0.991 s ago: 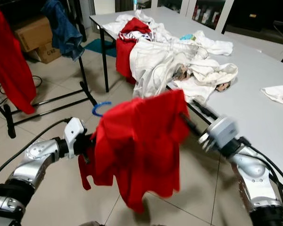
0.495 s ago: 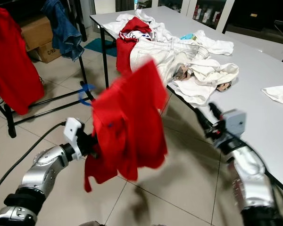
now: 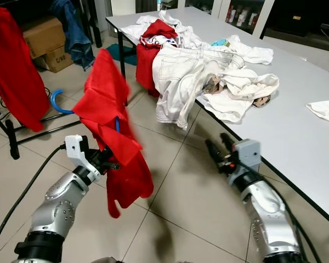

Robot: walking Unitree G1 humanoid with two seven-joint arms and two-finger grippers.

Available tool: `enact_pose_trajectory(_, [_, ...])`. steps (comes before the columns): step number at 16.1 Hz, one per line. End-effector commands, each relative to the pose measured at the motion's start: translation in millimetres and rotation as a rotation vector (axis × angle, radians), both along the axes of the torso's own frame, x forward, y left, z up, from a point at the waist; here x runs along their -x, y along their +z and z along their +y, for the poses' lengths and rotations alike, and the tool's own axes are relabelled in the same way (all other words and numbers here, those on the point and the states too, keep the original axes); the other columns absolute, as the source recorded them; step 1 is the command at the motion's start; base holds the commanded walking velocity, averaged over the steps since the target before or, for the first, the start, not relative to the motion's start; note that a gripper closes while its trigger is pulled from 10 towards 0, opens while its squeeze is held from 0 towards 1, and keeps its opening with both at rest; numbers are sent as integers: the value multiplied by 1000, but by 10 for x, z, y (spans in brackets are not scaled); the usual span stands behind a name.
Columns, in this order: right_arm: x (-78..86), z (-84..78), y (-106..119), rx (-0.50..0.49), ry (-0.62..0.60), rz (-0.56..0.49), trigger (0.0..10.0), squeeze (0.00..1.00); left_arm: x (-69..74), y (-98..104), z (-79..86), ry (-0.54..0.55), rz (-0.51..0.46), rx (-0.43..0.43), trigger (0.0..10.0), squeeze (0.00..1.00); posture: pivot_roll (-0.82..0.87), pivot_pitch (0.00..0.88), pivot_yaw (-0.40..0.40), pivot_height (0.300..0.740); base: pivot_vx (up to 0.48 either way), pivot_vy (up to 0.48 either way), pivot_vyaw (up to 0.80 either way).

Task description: Hang hanger

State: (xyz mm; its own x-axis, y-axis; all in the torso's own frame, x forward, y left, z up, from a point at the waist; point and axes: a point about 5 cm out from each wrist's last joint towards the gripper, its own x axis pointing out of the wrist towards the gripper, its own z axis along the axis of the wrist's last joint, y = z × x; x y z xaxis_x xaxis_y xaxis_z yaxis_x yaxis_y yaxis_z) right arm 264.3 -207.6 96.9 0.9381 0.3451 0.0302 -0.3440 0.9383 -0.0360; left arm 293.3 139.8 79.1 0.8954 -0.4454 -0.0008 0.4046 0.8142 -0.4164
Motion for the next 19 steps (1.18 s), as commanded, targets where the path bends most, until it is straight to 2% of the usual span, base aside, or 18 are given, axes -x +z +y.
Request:
enact_pose_trajectory(1, [34,36,-2,15,21,11,10000,0,-5,90,-24,15,-18,18,10000,0,-8,0,-6,740,0,0,0])
enact_pose_trajectory(3, [83,94,-30,41,61,28,10000,0,26,109,-47,12,-4,56,10000,0,-13,0,-4,740,0,0,0])
enact_pose_trajectory(5, [224,244,-92,85,176,53,10000,0,105,153,-92,-6,-7,105,10000,0,-18,0,-6,740,0,0,0])
enact_pose_trajectory(6, [283,305,-95,83,207,58,10000,0,135,145,-105,20,17,105,10000,0,-18,0,-10,740,0,0,0])
enact_pose_trajectory(9, [374,380,-74,63,233,54,10000,0,192,159,-95,122,7,124,10000,0,-14,0,-21,740,0,0,0])
enact_pose_trajectory(10, [376,389,-64,47,231,53,10000,0,220,110,-80,141,69,110,10000,0,-11,0,-26,740,0,0,719])
enact_pose_trajectory(12, [354,386,-36,37,226,55,10000,0,235,103,-46,156,88,77,10000,0,-10,0,-28,740,0,0,784])
enact_pose_trajectory(15, [330,370,-9,44,221,51,10000,0,215,142,-24,173,33,6,10000,0,-13,0,-23,740,0,0,765])
enact_pose_trajectory(17, [313,380,-11,36,215,51,10000,0,197,182,-43,177,4,-40,10000,0,-14,0,-19,740,0,0,241])
enact_pose_trajectory(19, [306,407,4,6,216,46,10000,0,199,177,-54,177,15,-31,10000,0,-13,0,-16,740,0,0,0])
